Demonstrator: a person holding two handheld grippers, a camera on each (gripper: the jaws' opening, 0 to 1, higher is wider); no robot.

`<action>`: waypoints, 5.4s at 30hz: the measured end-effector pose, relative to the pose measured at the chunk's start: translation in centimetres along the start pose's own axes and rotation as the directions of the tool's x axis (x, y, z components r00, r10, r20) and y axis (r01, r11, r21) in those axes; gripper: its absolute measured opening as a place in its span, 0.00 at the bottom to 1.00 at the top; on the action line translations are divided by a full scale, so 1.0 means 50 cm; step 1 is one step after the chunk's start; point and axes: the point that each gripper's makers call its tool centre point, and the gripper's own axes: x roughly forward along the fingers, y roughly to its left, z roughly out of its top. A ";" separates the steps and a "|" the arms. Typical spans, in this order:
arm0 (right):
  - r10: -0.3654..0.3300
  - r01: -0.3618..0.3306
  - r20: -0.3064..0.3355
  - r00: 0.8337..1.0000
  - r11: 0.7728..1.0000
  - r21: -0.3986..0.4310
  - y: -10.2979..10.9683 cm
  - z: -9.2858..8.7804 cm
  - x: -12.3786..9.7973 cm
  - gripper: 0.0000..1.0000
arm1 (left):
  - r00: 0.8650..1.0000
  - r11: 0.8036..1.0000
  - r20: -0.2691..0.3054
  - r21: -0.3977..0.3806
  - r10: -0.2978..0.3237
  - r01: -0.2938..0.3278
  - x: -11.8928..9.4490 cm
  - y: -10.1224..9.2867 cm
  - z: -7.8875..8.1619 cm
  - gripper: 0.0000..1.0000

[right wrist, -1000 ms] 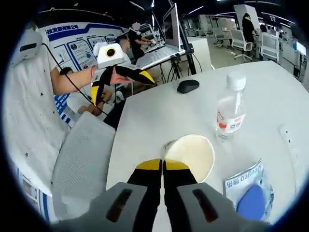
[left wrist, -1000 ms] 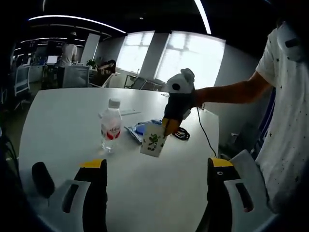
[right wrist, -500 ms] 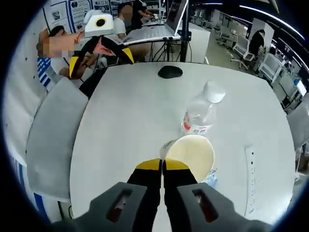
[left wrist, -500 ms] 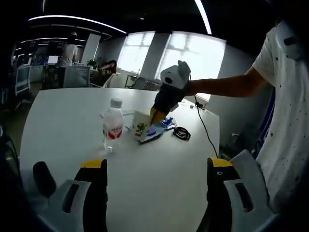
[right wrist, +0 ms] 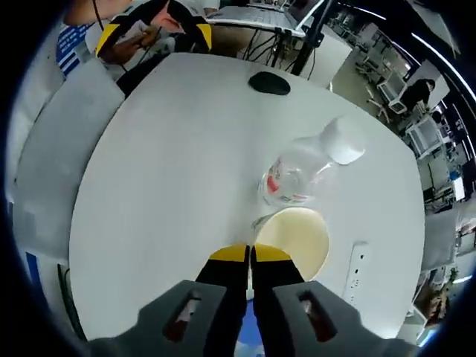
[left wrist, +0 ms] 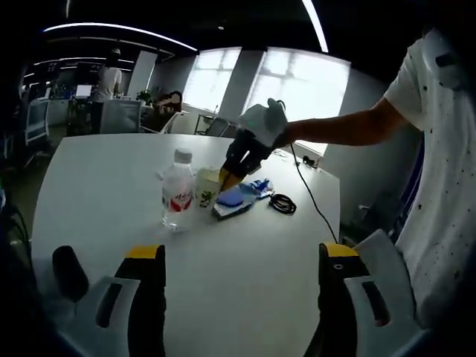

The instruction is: Arrange the tabletop items into an orderly group along one side of the table until the central work area is clear of visible clutter.

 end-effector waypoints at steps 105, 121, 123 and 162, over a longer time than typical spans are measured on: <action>-0.148 0.074 0.200 0.969 0.940 0.334 0.045 -0.034 -0.025 0.61 | 1.000 0.999 -0.019 0.025 -0.021 0.021 0.034 -0.020 0.002 0.86; -0.288 0.132 0.232 0.929 0.845 0.518 0.082 -0.090 -0.110 0.67 | 0.999 0.998 -0.039 0.050 -0.026 0.028 0.052 -0.035 0.010 0.89; -0.300 0.138 0.231 0.925 0.835 0.533 0.089 -0.098 -0.118 0.67 | 0.999 0.998 -0.041 0.052 -0.027 0.029 0.055 -0.039 0.011 0.89; -0.545 0.225 0.110 0.831 0.511 0.830 0.357 -0.340 -0.308 0.69 | 0.996 0.998 -0.093 0.059 0.005 0.000 0.121 -0.127 0.007 0.89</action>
